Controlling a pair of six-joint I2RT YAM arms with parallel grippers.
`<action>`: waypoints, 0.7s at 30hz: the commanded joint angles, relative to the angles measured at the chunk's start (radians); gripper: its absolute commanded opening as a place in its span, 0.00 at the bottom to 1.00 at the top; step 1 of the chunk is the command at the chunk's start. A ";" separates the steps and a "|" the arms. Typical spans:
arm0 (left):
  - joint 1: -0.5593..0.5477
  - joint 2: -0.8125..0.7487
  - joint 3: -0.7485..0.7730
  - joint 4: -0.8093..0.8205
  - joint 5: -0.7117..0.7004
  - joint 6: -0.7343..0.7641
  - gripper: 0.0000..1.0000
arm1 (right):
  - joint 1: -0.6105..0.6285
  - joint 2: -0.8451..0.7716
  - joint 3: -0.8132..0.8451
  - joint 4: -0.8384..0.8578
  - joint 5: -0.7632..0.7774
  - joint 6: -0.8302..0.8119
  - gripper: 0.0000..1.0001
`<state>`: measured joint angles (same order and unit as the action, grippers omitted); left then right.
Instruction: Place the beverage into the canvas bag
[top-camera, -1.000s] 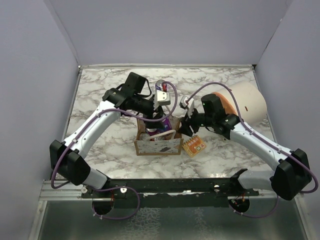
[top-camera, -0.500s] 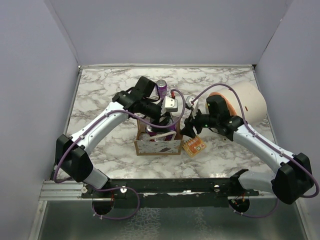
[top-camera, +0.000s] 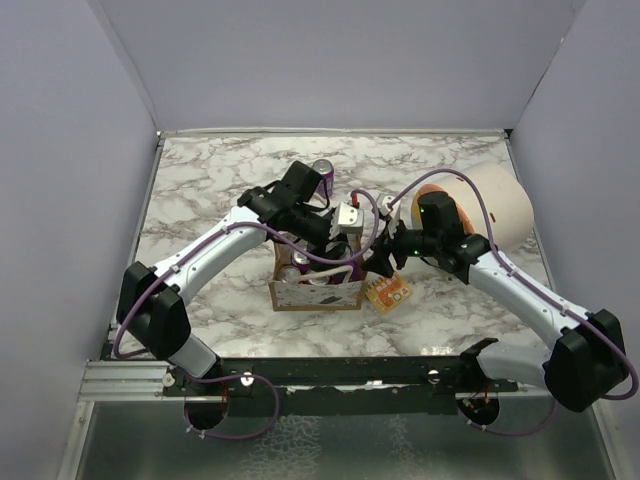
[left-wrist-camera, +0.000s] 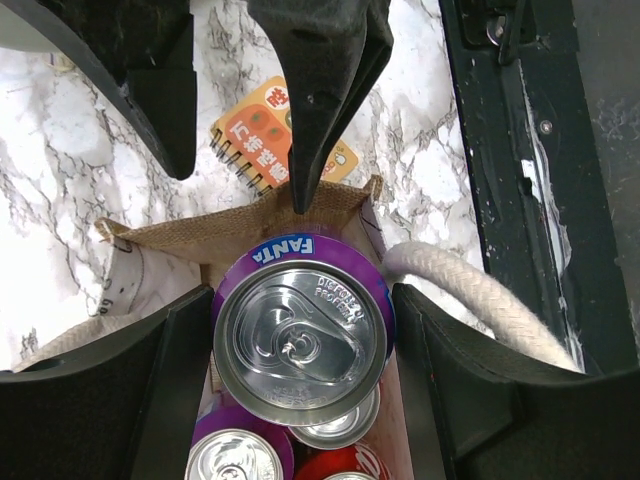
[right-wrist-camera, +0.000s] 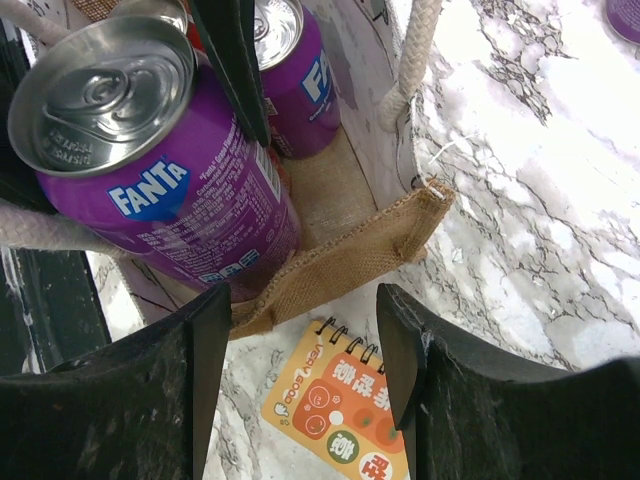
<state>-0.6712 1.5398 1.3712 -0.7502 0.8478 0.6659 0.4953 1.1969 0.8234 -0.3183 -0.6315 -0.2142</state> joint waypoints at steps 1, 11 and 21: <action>-0.015 0.007 -0.009 0.039 0.043 0.032 0.00 | -0.006 -0.022 -0.024 0.010 -0.031 -0.008 0.60; -0.033 0.056 -0.012 0.046 0.027 0.047 0.00 | -0.009 -0.025 -0.038 0.024 -0.043 -0.015 0.54; -0.042 0.104 -0.012 0.019 0.010 0.106 0.00 | -0.014 -0.027 -0.049 0.030 -0.064 -0.024 0.52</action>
<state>-0.7017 1.6325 1.3510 -0.7334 0.8360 0.7124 0.4889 1.1835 0.7952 -0.2897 -0.6689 -0.2150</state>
